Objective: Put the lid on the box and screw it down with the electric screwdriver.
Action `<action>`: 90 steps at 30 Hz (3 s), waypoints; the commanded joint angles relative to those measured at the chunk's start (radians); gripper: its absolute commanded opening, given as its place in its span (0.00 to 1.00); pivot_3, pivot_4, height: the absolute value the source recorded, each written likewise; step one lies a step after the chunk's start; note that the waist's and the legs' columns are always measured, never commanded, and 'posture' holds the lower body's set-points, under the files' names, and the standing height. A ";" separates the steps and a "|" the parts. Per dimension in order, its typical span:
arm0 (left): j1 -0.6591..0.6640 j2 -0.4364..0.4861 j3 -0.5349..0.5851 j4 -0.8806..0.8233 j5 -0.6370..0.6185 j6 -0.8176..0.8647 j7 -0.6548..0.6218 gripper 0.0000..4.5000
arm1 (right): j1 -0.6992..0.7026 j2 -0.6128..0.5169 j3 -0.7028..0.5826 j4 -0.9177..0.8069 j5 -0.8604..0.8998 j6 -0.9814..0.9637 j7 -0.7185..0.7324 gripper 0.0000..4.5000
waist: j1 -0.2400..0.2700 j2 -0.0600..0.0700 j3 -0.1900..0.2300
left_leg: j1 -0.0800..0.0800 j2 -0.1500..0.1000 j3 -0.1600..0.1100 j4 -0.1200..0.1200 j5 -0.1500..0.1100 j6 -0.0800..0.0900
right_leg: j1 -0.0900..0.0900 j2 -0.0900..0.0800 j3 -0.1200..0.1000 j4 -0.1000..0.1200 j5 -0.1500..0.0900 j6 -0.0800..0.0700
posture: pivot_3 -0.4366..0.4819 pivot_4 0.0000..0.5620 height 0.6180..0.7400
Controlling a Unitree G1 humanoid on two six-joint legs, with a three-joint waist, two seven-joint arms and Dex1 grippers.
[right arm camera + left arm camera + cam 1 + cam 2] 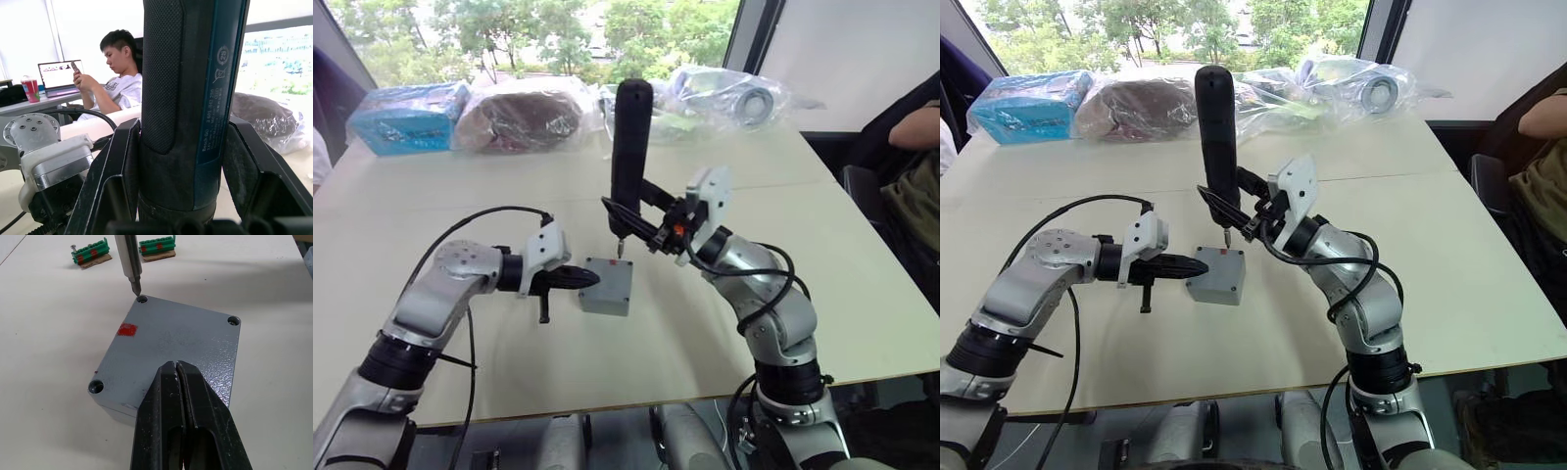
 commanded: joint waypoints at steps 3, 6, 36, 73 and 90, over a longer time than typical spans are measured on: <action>-0.006 -0.006 -0.025 0.018 0.031 -0.001 -0.003 0.00 | 0.014 -0.017 0.010 -0.037 0.001 -0.063 0.008 0.41 | 0.000 0.000 0.000 | 0.000 0.000 0.000 0.000 0.000 0.000 | 0.000 0.000 0.000 0.000 0.000 0.000 | 0.48 0.27 1.00; -0.010 -0.009 -0.028 0.023 0.034 -0.003 -0.003 0.00 | 0.023 -0.029 0.019 -0.028 -0.010 -0.080 0.013 0.41 | 0.000 0.000 0.000 | 0.000 0.000 0.000 0.000 0.000 0.000 | 0.000 0.000 0.000 0.000 0.000 0.000 | 0.48 0.27 1.00; 0.018 -0.012 -0.019 -0.005 0.050 -0.002 0.001 0.00 | 0.024 -0.025 0.084 0.105 -0.077 -0.172 0.010 0.41 | -0.002 0.000 0.000 | 0.014 0.000 0.000 -0.002 0.000 0.000 | 0.013 0.000 0.000 -0.001 -0.003 -0.003 | 0.48 0.27 1.00; 0.015 -0.015 -0.026 -0.010 0.054 0.004 0.008 0.00 | 0.051 -0.031 0.079 0.106 -0.045 -0.155 0.013 0.41 | -0.001 -0.001 0.000 | 0.014 0.000 0.001 -0.002 0.000 0.000 | 0.013 0.000 0.001 -0.002 -0.003 -0.003 | 0.48 0.27 1.00; 0.029 -0.011 -0.026 -0.024 0.055 0.011 0.008 0.00 | 0.015 -0.005 0.062 0.102 -0.072 -0.213 -0.024 0.41 | -0.001 -0.001 0.000 | 0.014 0.000 0.001 -0.002 0.000 0.000 | 0.013 0.000 0.001 -0.003 -0.005 0.000 | 0.48 0.27 1.00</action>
